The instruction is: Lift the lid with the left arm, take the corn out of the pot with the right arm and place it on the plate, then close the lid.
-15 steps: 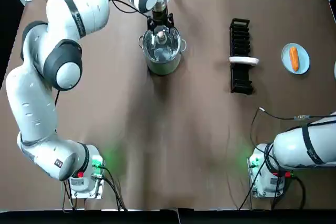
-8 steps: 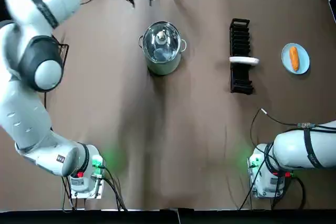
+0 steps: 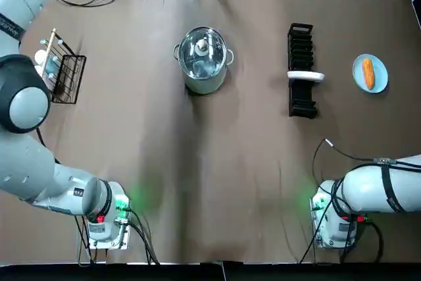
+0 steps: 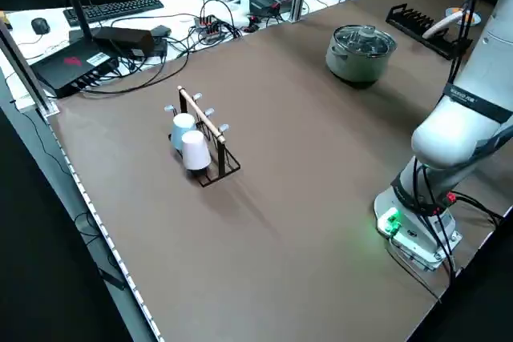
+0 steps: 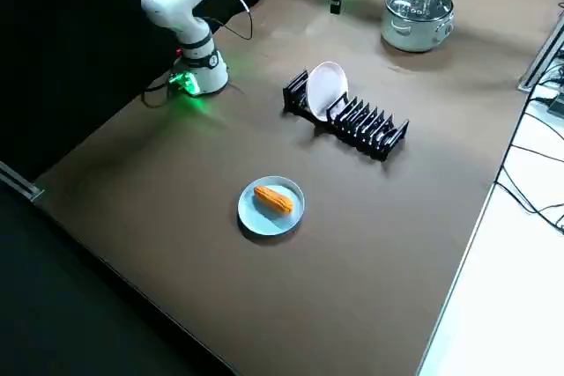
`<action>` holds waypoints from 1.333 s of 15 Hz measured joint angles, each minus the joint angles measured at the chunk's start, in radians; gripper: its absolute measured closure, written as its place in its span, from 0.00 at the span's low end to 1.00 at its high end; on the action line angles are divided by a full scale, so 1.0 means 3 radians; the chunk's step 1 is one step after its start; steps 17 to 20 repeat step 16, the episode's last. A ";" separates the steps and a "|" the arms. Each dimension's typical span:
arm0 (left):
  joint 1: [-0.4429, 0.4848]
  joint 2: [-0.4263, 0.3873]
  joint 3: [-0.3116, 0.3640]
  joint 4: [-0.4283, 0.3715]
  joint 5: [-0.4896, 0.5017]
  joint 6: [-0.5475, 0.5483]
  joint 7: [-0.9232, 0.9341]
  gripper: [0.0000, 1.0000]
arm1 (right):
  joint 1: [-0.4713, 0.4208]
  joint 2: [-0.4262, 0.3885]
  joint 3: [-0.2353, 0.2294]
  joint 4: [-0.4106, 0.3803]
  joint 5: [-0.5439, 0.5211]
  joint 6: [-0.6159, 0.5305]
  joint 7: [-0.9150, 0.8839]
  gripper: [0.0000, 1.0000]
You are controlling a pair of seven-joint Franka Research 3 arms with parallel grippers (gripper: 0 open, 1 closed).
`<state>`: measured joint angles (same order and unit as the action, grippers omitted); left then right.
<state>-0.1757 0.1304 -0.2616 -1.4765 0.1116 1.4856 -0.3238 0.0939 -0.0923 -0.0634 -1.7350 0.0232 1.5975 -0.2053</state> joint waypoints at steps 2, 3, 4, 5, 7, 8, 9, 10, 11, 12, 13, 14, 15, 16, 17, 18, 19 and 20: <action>0.0010 -0.0040 0.0007 0.0000 0.0000 -0.0055 -0.0020 0.00 | 0.0006 -0.0031 -0.0004 -0.0036 -0.0021 0.0049 0.0000 0.00; 0.0052 -0.0072 0.0010 0.0002 0.0000 -0.0079 -0.0027 0.00 | 0.0007 -0.0045 -0.0005 -0.0043 -0.0023 0.0057 0.0000 0.00; 0.0119 -0.0116 0.0011 0.0003 0.0000 -0.0103 -0.0026 0.00 | 0.0007 -0.0055 -0.0006 -0.0047 -0.0024 0.0059 0.0000 0.00; 0.0186 -0.0165 0.0010 0.0004 -0.0001 -0.0122 -0.0017 0.00 | 0.0007 -0.0063 -0.0006 -0.0048 -0.0024 0.0060 0.0000 0.00; 0.0297 -0.0281 0.0027 0.0007 -0.0073 -0.0135 0.0045 0.00 | 0.0008 -0.0072 -0.0007 -0.0050 -0.0026 0.0060 0.0000 0.00; 0.0324 -0.0349 0.0065 0.0006 -0.0153 -0.0147 0.0086 0.00 | 0.0008 -0.0073 -0.0007 -0.0050 -0.0027 0.0060 0.0000 0.00; 0.0320 -0.0417 0.0148 -0.0001 -0.0242 -0.0168 0.0158 0.00 | 0.0008 -0.0074 -0.0008 -0.0051 -0.0031 0.0062 0.0000 0.00; 0.0303 -0.0481 0.0258 -0.0020 -0.0327 -0.0186 0.0283 0.00 | 0.0008 -0.0075 -0.0009 -0.0051 -0.0039 0.0063 0.0000 0.00; 0.0292 -0.0531 0.0357 -0.0044 -0.0377 -0.0192 0.0429 0.00 | 0.0008 -0.0076 -0.0010 -0.0051 -0.0046 0.0064 0.0000 0.00; 0.0301 -0.0574 0.0470 -0.0085 -0.0408 -0.0193 0.0673 0.00 | 0.0008 -0.0077 -0.0010 -0.0051 -0.0066 0.0064 0.0000 0.00; 0.0303 -0.0572 0.0491 -0.0096 -0.0411 -0.0193 0.0736 0.00 | 0.0008 -0.0078 -0.0011 -0.0051 -0.0077 0.0064 0.0000 0.00; 0.0302 -0.0566 0.0495 -0.0103 -0.0411 -0.0193 0.0756 0.00 | 0.0008 -0.0078 -0.0011 -0.0051 -0.0083 0.0064 0.0000 0.00; 0.0300 -0.0561 0.0495 -0.0105 -0.0411 -0.0192 0.0756 0.00 | 0.0008 -0.0078 -0.0012 -0.0051 -0.0085 0.0064 0.0000 0.00; 0.0297 -0.0558 0.0494 -0.0106 -0.0411 -0.0192 0.0756 0.00 | 0.0008 -0.0078 -0.0012 -0.0051 -0.0087 0.0064 0.0000 0.00; 0.0297 -0.0558 0.0494 -0.0106 -0.0411 -0.0192 0.0756 0.00 | 0.0008 -0.0078 -0.0012 -0.0051 -0.0087 0.0064 0.0000 0.00; 0.0297 -0.0558 0.0494 -0.0106 -0.0411 -0.0192 0.0756 0.00 | 0.0008 -0.0078 -0.0012 -0.0051 -0.0087 0.0064 0.0000 0.00; 0.0297 -0.0558 0.0494 -0.0106 -0.0411 -0.0192 0.0756 0.00 | 0.0008 -0.0078 -0.0012 -0.0051 -0.0087 0.0064 0.0000 0.00; 0.0297 -0.0558 0.0494 -0.0106 -0.0411 -0.0192 0.0756 0.00 | 0.0008 -0.0078 -0.0012 -0.0051 -0.0087 0.0064 0.0000 0.00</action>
